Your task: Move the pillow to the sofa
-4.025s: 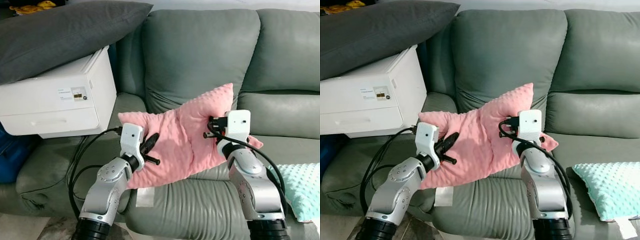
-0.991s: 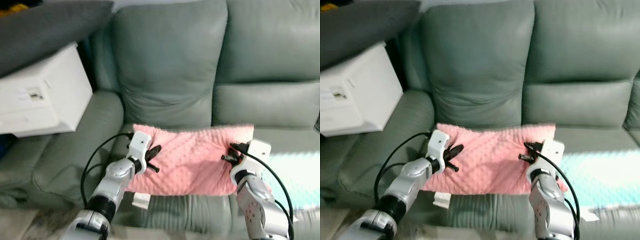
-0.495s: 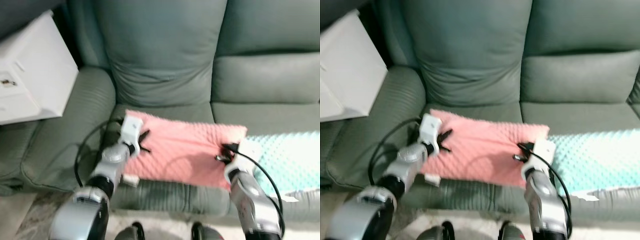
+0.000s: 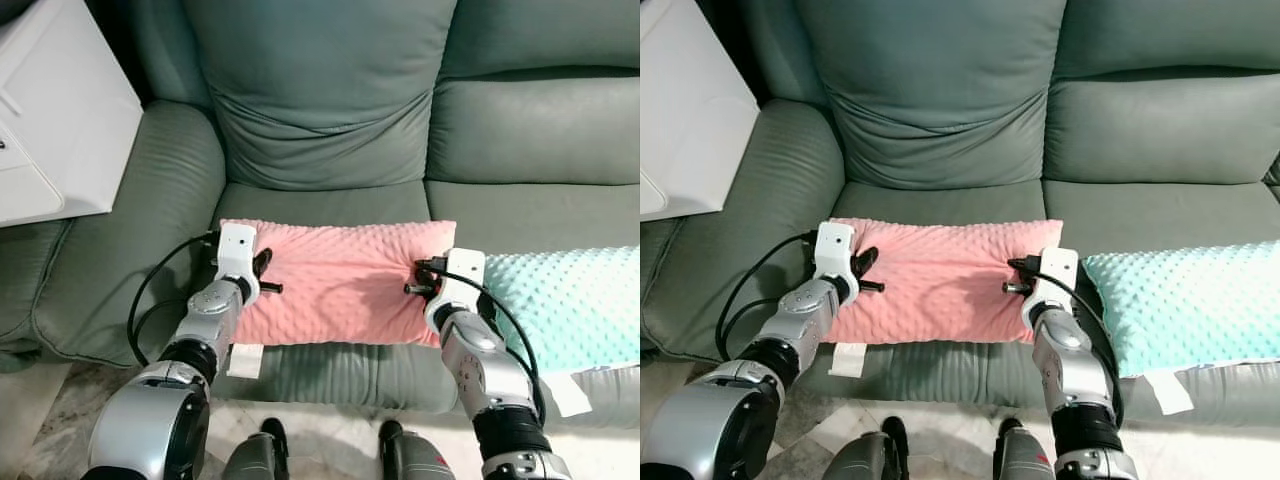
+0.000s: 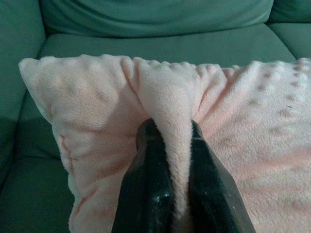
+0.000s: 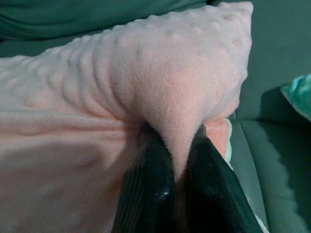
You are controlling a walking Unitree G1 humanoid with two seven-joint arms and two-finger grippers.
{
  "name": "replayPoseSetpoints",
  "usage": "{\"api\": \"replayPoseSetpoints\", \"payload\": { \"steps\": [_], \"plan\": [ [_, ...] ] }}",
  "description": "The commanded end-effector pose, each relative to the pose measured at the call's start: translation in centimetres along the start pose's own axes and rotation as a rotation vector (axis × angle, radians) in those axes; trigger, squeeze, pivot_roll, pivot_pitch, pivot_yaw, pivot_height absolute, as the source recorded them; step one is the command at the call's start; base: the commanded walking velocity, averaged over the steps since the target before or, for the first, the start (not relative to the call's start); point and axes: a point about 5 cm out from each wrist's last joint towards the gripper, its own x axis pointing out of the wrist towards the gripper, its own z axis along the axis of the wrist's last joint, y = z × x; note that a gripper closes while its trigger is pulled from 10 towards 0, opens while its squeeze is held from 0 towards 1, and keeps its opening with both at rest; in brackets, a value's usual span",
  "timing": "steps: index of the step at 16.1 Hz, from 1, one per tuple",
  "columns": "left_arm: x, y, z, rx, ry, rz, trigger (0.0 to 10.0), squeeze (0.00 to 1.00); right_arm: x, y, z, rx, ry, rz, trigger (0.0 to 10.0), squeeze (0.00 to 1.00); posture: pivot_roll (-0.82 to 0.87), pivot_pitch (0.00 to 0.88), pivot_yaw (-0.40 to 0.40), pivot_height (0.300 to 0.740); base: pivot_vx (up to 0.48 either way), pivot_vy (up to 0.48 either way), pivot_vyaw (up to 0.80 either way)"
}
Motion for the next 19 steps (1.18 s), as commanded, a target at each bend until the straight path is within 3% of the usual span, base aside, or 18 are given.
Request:
{"api": "replayPoseSetpoints", "payload": {
  "steps": [1,5,6,7,13,19],
  "plan": [
    [-0.3,0.2,-1.3,0.015,0.047,0.017,10.0,0.0,0.2,-0.1,-0.5,0.023,0.003,-0.022,10.0,0.0,-0.09,0.338,0.098,0.74,0.0,0.0,0.0],
    [-0.2,0.0,-1.3,-0.016,0.049,0.03,10.0,0.0,0.5,0.1,-0.5,0.027,-0.019,-0.054,10.0,0.0,-0.1,0.353,0.102,0.74,0.0,0.0,0.0],
    [-0.1,-0.4,-1.1,-0.033,0.044,0.023,10.0,0.15,0.6,0.3,-0.8,0.04,-0.022,-0.057,10.0,0.0,-0.1,0.355,0.102,0.74,0.0,0.0,0.0],
    [0.0,-1.2,-1.2,-0.047,0.055,-0.02,10.0,1.0,0.6,0.4,-0.8,0.056,-0.031,-0.057,10.0,1.0,-0.09,0.365,0.105,0.74,0.0,0.0,0.0],
    [0.4,-2.6,-1.1,-0.077,0.057,-0.047,10.0,1.0,1.0,0.6,-0.1,0.056,-0.081,-0.07,10.0,1.0,-0.1,0.369,0.11,0.74,0.0,0.0,0.0],
    [0.5,-2.9,-0.9,-0.086,0.053,-0.06,10.0,1.0,1.0,1.3,-0.4,0.061,-0.085,-0.054,10.0,1.0,-0.1,0.371,0.11,0.74,0.0,0.0,0.0]
  ]
}}
